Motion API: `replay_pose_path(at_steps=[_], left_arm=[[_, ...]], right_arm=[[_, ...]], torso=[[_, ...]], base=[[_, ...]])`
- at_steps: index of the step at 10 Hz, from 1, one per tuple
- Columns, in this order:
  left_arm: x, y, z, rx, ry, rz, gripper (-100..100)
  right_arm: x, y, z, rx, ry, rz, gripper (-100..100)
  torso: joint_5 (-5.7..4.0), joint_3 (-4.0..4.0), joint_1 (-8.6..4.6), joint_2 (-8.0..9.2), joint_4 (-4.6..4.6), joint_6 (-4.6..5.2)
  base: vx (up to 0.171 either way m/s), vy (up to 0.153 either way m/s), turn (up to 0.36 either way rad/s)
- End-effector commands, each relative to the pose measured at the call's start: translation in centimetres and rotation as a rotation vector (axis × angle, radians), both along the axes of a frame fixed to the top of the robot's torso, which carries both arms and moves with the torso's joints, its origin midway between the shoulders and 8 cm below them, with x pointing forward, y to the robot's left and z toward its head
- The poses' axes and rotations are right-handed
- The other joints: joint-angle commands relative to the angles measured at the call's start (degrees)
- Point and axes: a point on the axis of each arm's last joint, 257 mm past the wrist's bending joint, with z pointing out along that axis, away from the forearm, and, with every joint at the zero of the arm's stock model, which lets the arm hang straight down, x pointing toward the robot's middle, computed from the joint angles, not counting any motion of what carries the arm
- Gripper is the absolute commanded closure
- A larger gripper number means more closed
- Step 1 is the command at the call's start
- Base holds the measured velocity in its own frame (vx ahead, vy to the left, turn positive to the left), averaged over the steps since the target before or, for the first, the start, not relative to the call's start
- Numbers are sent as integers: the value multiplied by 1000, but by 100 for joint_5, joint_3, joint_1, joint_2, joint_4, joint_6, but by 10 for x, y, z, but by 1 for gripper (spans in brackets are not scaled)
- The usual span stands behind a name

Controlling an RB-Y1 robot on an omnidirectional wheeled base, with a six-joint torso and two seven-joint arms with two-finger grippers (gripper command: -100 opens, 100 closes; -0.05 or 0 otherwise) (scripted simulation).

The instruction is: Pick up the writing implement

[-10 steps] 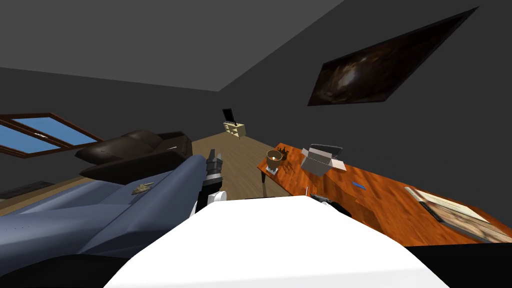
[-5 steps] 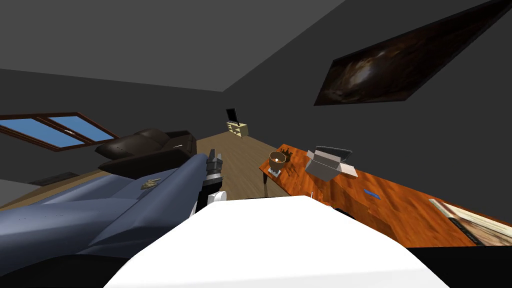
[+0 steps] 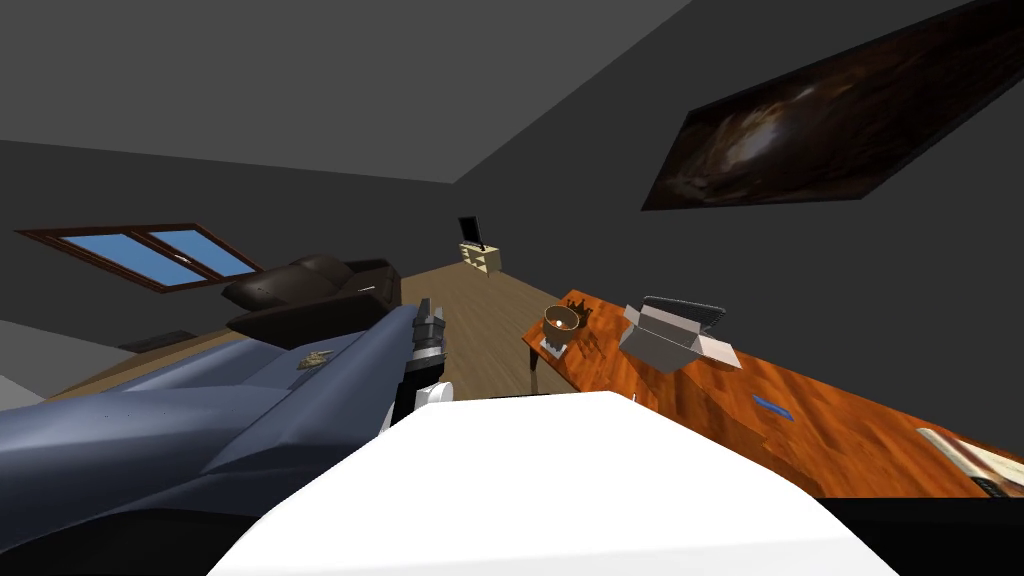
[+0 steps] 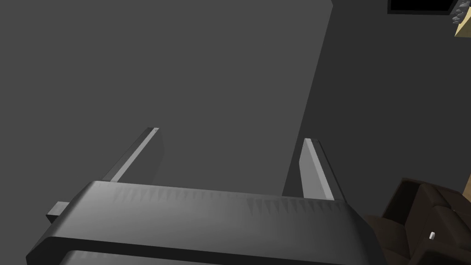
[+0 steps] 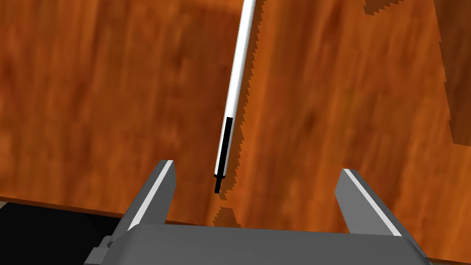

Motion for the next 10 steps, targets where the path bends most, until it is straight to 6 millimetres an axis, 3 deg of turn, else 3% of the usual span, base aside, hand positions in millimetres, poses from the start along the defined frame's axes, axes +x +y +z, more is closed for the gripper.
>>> replay_pose_path(at_steps=[1, 6, 7, 8, 10], left_arm=[[0, 0, 0, 0, 0, 0, 0], [0, 0, 0, 0, 0, 0, 0], [0, 0, 0, 0, 0, 0, 0], [0, 0, 0, 0, 0, 0, 0], [0, 0, 0, 0, 0, 0, 0]], right_arm=[[-13, 9, -8, 63, 13, -66, -100], [-27, 19, -16, 123, 24, -133, -100], [-28, 20, -16, 128, 25, -137, 0], [-27, 34, -24, 128, 25, -128, -100], [-27, 39, -27, 128, 26, -125, -100]], torso=[[0, 0, 0, 0, 0, 0], [0, 5, 0, 9, 1, 1], [0, 7, -1, 13, 2, 2], [0, 9, -1, 17, 3, 2], [-7, 7, -33, 12, 2, 3]], base=[[47, 7, 85], [23, 2, 44], [0, 0, 0], [7, -69, -86], [26, -77, -17]])
